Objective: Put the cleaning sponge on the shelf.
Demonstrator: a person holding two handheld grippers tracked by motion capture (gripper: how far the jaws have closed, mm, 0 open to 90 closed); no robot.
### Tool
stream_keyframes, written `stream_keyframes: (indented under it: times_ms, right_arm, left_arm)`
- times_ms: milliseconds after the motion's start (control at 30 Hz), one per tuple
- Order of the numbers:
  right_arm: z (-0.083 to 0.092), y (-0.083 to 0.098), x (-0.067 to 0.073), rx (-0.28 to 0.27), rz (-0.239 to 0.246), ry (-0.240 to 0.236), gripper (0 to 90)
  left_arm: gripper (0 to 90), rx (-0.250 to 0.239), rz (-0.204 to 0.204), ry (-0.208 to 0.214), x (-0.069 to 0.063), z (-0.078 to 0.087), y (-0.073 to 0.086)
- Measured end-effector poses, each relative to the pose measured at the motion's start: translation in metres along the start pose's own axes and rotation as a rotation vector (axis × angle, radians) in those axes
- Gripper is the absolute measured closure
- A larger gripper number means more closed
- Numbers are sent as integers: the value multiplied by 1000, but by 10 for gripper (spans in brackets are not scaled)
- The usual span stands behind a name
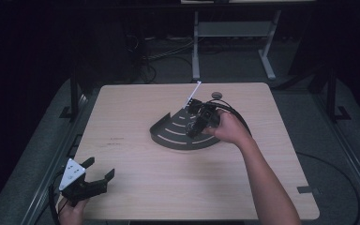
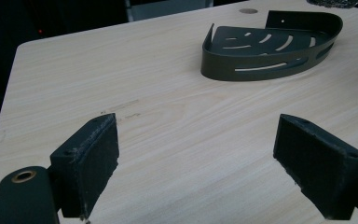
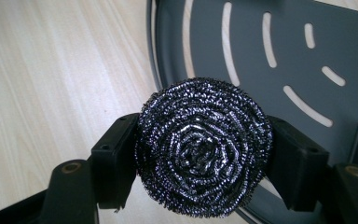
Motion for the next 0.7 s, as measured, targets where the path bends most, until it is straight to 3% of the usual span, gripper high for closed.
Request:
stream_keyframes:
  times_ms: [267, 700]
  right_arm:
    - [-6, -7, -10, 6, -20, 0, 314]
    - [-30, -6, -25, 42, -75, -19, 313]
  left_arm:
    - [133, 2, -3, 2, -1, -1, 0]
    - [133, 0, -4, 3, -1, -1, 0]
Point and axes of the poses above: each handheld gripper's, and its own axes: z roughly backward along the jaws, y roughly out of its underside, x roughly to its left, the point moved 10 cm from there along -z, roughly forward along the jaws, and after that the axes turned 14 degrees about y, right-handed, at the moved point
